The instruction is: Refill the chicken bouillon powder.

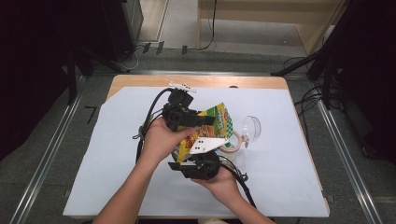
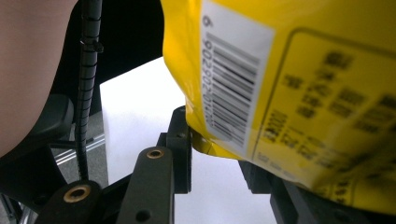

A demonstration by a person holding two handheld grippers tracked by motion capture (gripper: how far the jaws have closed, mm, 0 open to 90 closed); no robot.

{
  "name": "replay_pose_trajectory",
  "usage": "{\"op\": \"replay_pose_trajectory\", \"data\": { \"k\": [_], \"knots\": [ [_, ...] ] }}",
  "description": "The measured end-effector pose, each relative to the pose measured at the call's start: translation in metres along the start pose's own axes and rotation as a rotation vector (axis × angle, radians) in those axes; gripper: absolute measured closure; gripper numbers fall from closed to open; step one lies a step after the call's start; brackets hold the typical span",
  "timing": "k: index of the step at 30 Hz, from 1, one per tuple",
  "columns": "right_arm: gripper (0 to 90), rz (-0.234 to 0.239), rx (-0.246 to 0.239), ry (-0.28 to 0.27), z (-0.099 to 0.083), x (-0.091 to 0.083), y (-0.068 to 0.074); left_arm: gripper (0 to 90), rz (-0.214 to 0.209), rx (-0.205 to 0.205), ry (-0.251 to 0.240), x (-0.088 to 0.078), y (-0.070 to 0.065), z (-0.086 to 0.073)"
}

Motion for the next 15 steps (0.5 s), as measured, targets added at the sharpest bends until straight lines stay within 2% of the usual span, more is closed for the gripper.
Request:
{"op": "replay_pose_trajectory", "data": {
  "k": [4, 15],
  "knots": [
    [69.8, 0.003, 0.012, 0.000, 0.0000, -0.0004, -0.0024, 69.2, -0.001, 0.004, 0.008, 0.0036, 0.0003, 0.0017],
    [69.7, -0.009, 0.012, 0.007, 0.0010, -0.0019, -0.0047, 69.7, -0.014, -0.017, 0.009, 0.0065, 0.0052, 0.0042]
  ]
}}
Point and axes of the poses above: each handheld gripper's, and its own axes: x roughly forward along the jaws, z roughly out of its top, y roughly to its left, the point moved 5 cm from there along x, roughly forward along the jaws, and after that the axes turned 9 degrees about z, right-handed, at the moved point
